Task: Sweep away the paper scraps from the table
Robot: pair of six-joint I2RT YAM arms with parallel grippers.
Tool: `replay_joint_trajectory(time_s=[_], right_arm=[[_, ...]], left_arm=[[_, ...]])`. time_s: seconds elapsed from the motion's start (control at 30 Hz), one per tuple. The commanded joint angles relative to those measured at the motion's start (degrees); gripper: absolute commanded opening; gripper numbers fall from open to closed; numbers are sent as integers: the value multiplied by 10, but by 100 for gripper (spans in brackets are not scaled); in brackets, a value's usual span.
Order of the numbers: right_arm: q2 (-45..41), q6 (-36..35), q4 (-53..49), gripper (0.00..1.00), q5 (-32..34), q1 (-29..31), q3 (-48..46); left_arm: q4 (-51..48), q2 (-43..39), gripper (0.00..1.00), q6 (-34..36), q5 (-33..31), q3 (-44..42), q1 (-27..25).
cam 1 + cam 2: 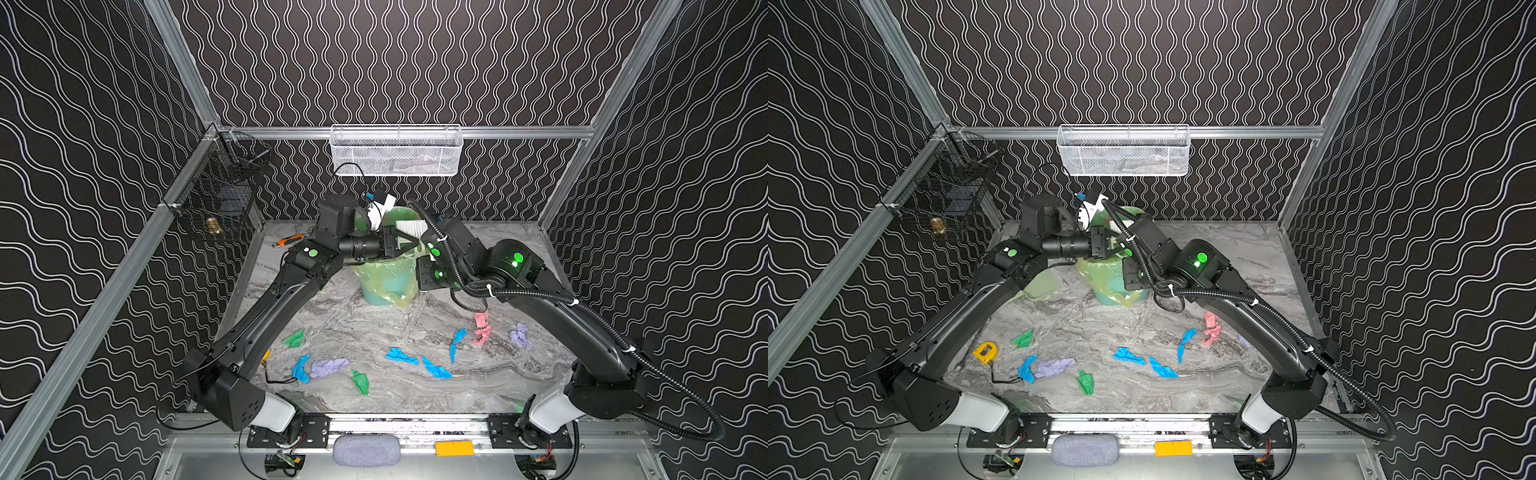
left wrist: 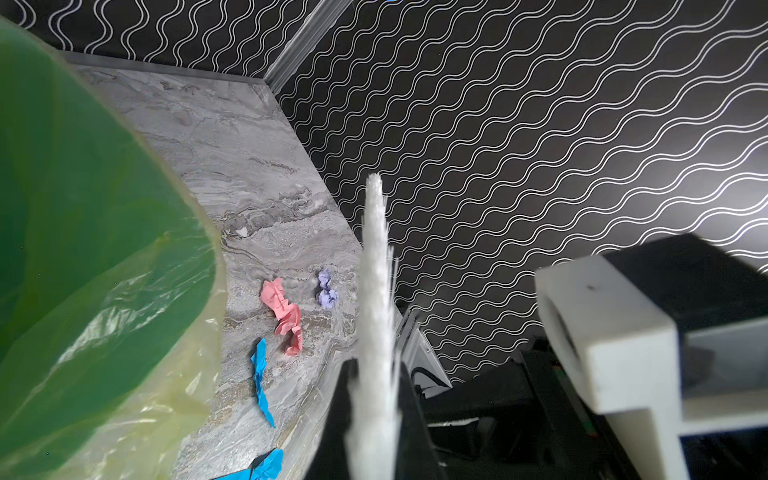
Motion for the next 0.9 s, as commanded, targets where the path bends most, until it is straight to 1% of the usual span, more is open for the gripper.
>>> replay_joint_trajectory(time_s=[0.0,0.07,0.13,0.17,0.23,0.3,0.33,0.4,0.43,0.47,0.53,0.57,0.67,0.77,0.87], right_arm=[[-9,-5,32,38,-4,2,-1],[-20,-3,44,54,-3,0,-3],[-36,-2,64,66,-8,-2,-10],[-48,2,78,71,-18,-6,-18],[-80,15,120,76,-51,-22,-54],[-134,34,205,78,-97,-42,-125],[-170,47,267,80,-133,-61,-175],[-235,86,394,82,-215,-109,-284],[-270,119,459,82,-250,-137,-337],[-297,147,521,83,-278,-159,-383],[-330,191,604,84,-316,-190,-444],[-340,212,641,84,-336,-205,-466],[-349,255,718,84,-369,-224,-506],[-345,291,789,84,-386,-233,-534],[-334,312,836,82,-393,-236,-546]], left_arm=[[43,-7,0,-30,-24,-6,0],[64,-16,0,-48,-37,-15,1],[86,-25,0,-63,-52,-22,1],[106,-32,0,-75,-61,-29,1],[154,-42,0,-103,-79,-46,1],[203,-48,0,-129,-92,-58,1],[227,-52,0,-143,-101,-64,1],[275,-59,0,-162,-117,-80,0],[298,-62,0,-172,-125,-86,0],[321,-64,0,-179,-131,-93,0],[355,-66,0,-189,-142,-104,-1],[373,-65,0,-195,-146,-108,-2],[424,-56,0,-218,-154,-118,-5],[462,-43,0,-231,-160,-118,-13],[471,-37,0,-228,-163,-110,-22]])
